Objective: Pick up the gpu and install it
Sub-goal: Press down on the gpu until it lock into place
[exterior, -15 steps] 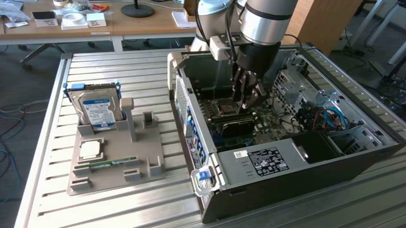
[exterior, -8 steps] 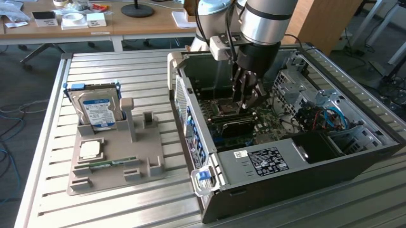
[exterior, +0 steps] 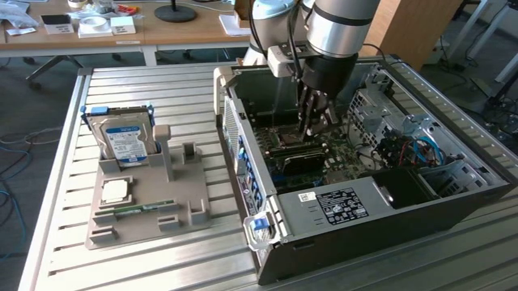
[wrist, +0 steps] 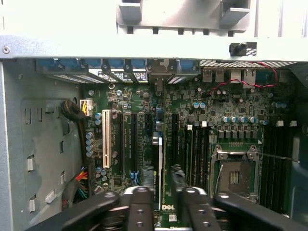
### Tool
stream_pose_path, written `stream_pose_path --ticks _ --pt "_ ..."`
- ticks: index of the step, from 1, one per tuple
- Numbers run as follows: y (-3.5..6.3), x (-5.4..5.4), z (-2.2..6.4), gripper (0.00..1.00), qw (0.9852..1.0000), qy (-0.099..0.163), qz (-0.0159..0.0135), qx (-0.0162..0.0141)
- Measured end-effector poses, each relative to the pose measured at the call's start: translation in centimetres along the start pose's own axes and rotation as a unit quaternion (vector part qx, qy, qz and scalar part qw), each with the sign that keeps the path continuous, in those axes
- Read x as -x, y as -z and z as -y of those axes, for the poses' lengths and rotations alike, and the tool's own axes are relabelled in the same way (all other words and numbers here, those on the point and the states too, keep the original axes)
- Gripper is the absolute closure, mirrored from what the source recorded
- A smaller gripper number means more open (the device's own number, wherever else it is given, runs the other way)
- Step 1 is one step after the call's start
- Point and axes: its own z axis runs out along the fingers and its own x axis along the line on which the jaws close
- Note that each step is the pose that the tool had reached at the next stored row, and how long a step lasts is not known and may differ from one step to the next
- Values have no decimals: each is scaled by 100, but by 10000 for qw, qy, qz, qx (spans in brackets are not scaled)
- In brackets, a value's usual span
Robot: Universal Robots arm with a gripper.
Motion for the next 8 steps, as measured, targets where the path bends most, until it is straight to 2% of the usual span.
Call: stream_pose_path --ticks 2,3,5,8 --pt "0 0 0 80 10000 0 0 0" --pt "0 0 0 80 10000 0 0 0" --pt "0 0 0 89 10000 0 0 0" --pt "0 0 0 89 10000 0 0 0"
